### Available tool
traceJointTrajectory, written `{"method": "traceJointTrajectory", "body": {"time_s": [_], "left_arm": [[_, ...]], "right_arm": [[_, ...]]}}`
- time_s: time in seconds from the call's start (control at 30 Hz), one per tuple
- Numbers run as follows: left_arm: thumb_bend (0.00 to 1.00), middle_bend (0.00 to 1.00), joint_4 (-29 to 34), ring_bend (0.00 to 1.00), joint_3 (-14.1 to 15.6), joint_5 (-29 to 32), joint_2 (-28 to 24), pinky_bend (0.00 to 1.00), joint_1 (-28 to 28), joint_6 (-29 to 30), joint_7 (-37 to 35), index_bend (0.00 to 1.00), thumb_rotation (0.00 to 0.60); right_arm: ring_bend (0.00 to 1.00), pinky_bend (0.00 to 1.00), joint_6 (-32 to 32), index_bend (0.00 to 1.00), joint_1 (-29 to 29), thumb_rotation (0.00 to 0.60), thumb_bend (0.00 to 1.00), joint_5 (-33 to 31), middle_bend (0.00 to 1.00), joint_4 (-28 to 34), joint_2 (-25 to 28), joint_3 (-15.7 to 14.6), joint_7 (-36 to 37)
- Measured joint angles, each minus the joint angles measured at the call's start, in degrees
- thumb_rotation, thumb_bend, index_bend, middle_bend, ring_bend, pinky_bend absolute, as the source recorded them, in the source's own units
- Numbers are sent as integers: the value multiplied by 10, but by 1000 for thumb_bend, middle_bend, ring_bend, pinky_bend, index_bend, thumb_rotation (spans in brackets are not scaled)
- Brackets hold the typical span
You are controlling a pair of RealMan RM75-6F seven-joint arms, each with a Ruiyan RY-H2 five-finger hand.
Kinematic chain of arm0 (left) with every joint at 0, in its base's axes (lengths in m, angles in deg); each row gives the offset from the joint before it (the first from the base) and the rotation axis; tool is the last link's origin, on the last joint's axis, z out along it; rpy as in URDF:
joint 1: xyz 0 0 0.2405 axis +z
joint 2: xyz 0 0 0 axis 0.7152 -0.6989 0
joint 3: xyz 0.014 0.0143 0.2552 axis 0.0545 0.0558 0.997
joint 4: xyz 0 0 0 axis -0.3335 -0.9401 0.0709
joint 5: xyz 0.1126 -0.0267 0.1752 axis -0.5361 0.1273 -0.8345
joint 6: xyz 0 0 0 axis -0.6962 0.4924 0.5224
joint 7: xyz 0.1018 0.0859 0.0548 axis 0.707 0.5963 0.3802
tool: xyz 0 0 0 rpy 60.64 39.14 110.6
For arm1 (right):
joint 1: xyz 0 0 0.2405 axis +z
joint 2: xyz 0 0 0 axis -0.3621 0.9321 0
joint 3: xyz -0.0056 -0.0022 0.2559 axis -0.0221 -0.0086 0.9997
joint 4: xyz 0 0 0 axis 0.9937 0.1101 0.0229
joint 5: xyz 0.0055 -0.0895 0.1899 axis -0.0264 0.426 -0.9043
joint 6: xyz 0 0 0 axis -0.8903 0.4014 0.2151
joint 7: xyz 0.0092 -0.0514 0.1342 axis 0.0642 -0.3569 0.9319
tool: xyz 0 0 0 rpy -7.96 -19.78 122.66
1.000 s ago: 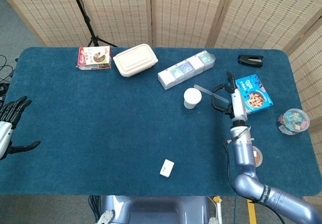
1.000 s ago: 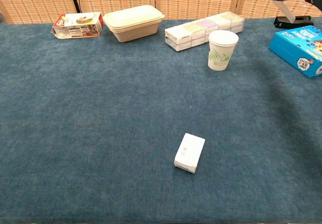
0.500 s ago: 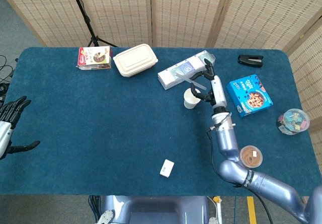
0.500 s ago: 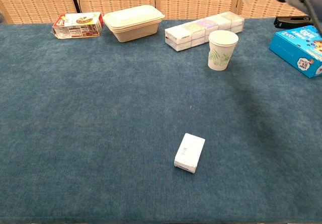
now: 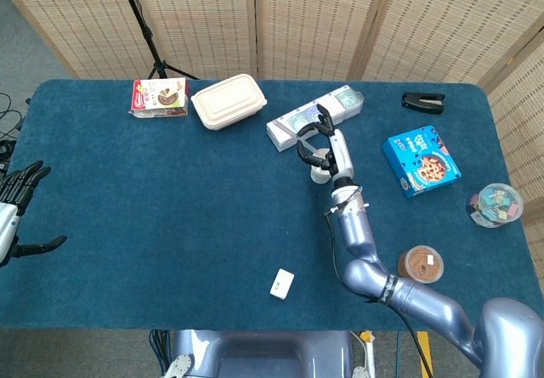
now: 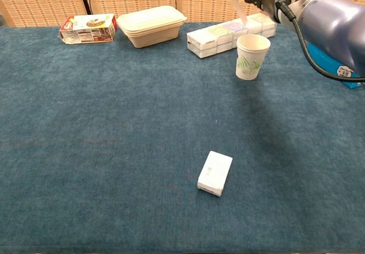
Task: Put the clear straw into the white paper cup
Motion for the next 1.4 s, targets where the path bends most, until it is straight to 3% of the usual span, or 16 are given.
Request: {"method": "traceJointTrajectory", "body": {"time_s": [1.4], "left_arm": [[111,0,8,0,3,0,2,0,-5,-11,17,0,600]], "right_arm": [[0,0,-56,539,-9,600,598,39,0,-106,-22,-34,126]]}}
